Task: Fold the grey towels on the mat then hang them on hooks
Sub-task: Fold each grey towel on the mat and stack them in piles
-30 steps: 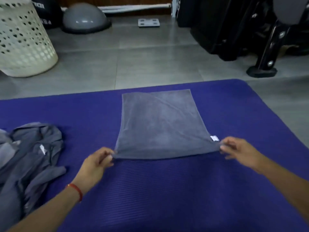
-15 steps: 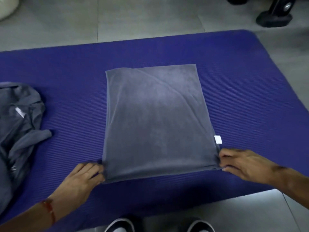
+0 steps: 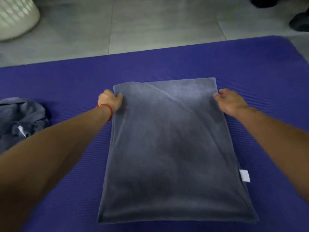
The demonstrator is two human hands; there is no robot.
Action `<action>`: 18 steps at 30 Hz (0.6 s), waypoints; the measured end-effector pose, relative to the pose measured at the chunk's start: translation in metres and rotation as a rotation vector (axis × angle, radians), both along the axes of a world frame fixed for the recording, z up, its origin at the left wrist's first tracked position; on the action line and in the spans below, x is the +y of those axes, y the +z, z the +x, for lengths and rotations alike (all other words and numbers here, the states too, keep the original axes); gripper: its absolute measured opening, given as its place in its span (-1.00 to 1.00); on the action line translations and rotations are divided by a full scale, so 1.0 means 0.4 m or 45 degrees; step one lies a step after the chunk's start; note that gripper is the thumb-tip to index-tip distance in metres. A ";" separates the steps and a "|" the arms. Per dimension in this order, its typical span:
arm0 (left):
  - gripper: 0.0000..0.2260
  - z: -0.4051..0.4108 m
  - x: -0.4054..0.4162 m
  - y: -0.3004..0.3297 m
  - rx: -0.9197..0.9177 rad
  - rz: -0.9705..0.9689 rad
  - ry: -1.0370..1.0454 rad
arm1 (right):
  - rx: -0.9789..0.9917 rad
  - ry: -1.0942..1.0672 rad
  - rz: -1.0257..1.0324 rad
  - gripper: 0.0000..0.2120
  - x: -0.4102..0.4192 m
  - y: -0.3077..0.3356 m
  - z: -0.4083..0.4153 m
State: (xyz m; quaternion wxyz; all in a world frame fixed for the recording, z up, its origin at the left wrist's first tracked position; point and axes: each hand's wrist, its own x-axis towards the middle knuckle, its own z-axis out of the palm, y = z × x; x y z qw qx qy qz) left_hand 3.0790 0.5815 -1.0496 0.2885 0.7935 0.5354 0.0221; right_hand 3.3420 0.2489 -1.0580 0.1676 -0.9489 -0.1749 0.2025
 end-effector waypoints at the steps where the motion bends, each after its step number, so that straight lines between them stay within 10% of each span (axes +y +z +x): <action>1: -0.52 0.019 0.013 -0.005 -0.008 -0.029 0.055 | 0.011 -0.053 -0.041 -0.48 0.019 -0.009 0.016; 18: -0.83 0.068 0.132 -0.025 -0.159 -0.138 0.075 | 0.291 -0.531 0.485 -0.82 0.125 -0.013 0.170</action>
